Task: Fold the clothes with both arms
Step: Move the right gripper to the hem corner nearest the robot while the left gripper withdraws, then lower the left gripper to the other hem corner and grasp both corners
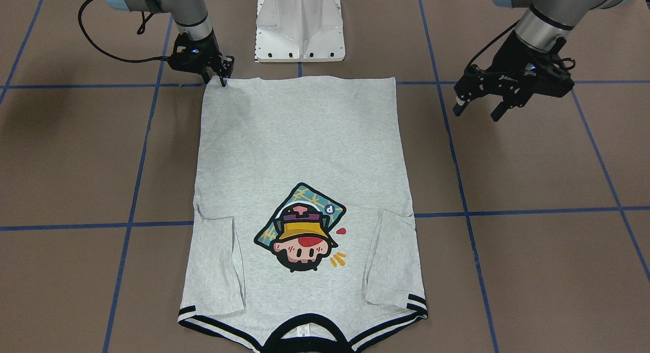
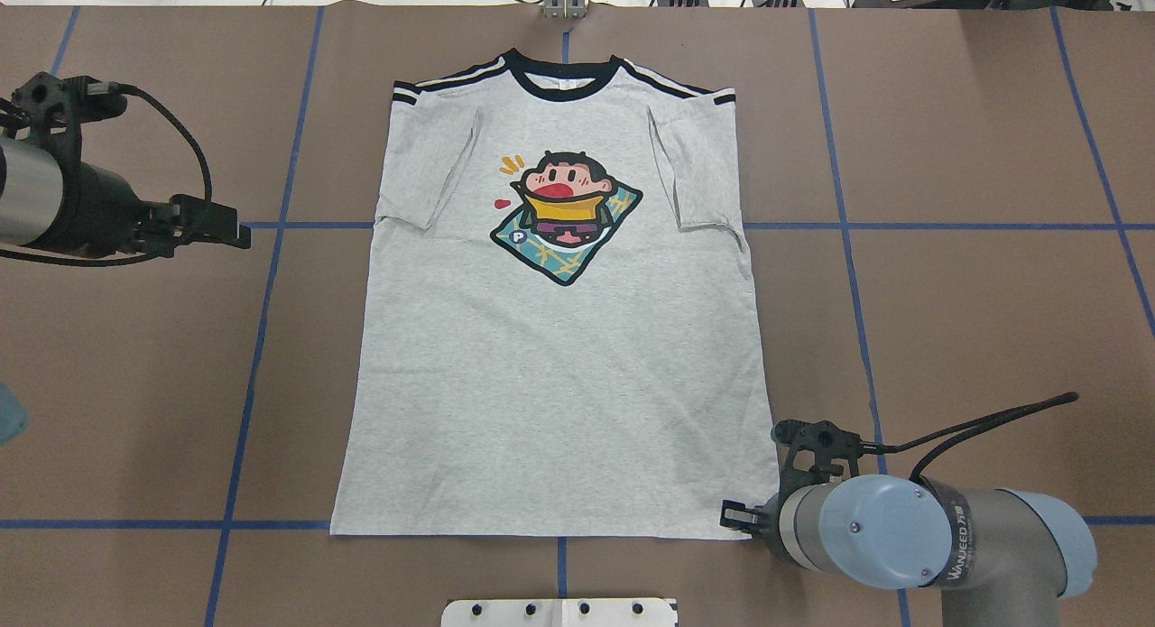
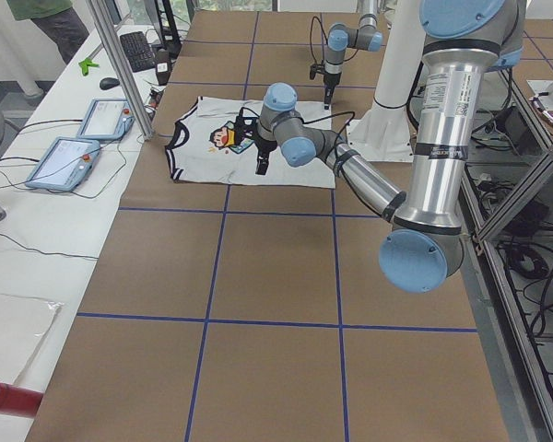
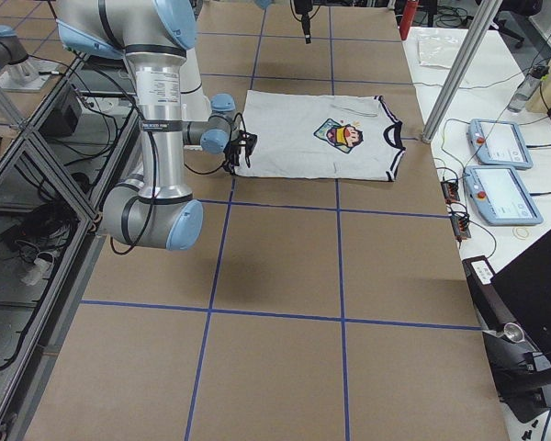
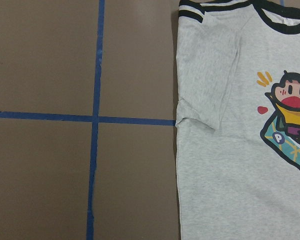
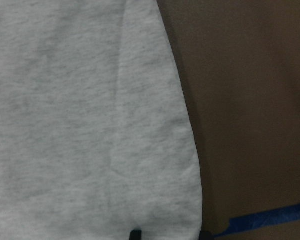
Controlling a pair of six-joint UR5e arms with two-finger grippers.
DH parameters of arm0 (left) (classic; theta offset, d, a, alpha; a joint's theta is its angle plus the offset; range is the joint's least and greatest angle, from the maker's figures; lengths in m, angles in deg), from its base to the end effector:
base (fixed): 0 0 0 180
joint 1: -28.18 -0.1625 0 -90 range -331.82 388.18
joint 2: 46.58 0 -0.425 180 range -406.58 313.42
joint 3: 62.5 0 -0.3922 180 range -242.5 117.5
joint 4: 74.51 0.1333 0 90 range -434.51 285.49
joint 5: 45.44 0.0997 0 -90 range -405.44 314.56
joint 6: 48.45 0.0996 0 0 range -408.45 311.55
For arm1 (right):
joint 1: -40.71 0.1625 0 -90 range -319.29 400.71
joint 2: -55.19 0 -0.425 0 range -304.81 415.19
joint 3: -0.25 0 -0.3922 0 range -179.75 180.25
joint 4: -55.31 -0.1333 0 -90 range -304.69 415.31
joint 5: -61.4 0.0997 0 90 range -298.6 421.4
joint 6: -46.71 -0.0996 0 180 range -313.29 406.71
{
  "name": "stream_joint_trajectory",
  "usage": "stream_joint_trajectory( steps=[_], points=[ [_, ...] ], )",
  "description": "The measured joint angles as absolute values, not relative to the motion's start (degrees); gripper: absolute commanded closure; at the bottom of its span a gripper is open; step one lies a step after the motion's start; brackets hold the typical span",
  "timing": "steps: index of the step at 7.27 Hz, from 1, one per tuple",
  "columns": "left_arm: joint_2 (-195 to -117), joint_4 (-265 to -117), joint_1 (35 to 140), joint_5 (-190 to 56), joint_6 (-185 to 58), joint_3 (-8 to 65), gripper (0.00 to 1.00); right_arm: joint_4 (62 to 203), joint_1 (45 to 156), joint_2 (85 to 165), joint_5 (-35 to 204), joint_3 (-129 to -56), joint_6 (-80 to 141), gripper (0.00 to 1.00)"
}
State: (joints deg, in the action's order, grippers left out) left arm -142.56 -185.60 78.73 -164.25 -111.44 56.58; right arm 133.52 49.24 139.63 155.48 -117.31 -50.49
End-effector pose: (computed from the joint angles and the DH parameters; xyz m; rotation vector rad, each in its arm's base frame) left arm 0.2476 -0.4351 0.3257 0.2400 1.0342 -0.1253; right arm -0.4860 -0.2005 0.3712 -0.0586 -0.7861 0.2323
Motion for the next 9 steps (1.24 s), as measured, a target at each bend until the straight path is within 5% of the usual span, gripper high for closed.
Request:
stream_joint_trajectory(
  steps=[3, 7, 9],
  points=[
    [-142.6, -185.6, 78.7, -164.2, -111.5, 56.6, 0.00, 133.6, 49.6, 139.8, 156.5, -117.9, -50.5, 1.00],
    [-142.7, -186.2, 76.0, -163.2, -118.0, 56.8, 0.00, 133.6, 51.6, 140.1, 156.4, -120.1, -52.7, 1.00],
    [-142.6, -187.4, 65.3, -156.0, -132.1, 58.1, 0.01, 133.5, 52.8, 140.0, 156.3, -122.4, -53.4, 1.00]
  ],
)
